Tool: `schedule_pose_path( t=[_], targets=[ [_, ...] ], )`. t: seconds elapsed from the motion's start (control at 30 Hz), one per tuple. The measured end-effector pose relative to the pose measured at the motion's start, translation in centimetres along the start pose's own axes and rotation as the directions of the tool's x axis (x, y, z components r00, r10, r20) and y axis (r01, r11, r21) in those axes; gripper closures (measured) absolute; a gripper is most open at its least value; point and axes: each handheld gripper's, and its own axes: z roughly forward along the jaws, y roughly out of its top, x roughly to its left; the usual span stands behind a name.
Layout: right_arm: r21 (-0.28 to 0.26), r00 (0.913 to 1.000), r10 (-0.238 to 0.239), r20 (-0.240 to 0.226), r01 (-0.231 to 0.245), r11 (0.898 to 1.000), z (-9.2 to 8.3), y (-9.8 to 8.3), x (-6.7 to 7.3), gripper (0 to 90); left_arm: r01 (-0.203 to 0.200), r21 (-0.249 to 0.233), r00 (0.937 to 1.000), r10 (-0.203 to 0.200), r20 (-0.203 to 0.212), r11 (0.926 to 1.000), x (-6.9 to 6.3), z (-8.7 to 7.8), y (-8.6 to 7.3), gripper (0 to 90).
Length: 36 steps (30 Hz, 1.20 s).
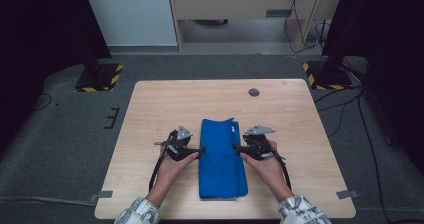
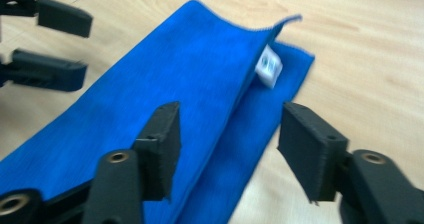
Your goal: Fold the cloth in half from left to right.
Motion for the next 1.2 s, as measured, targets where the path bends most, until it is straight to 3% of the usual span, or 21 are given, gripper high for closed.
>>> schedule_pose_path(
  t=[0.4,0.6,0.93,1.2],
  targets=[
    [0.015,0.9983,0.038,0.044,-0.038,0.999,4.2,3.8,-2.4,38.0,0.022,-0.039,0.9996,-0.021,0.021,0.999,1.1,-0.1,1.0,18.2],
    [0.059,0.9965,0.038,0.074,-0.043,0.997,6.3,4.7,-3.3,38.0,-0.004,-0.02,0.9993,0.005,0.038,0.9998,1.3,0.8,1.4,16.7],
    [0.116,0.9967,0.023,0.078,-0.032,0.993,8.5,4.5,-4.8,50.4,-0.044,0.006,0.999,0.044,-0.002,0.999,1.4,3.0,2.9,16.0],
    [0.137,0.9972,0.022,0.072,-0.031,0.99,9.2,4.0,-5.1,52.2,-0.014,0.021,0.9993,0.014,-0.036,0.9997,2.6,4.3,3.8,16.9]
  ],
)
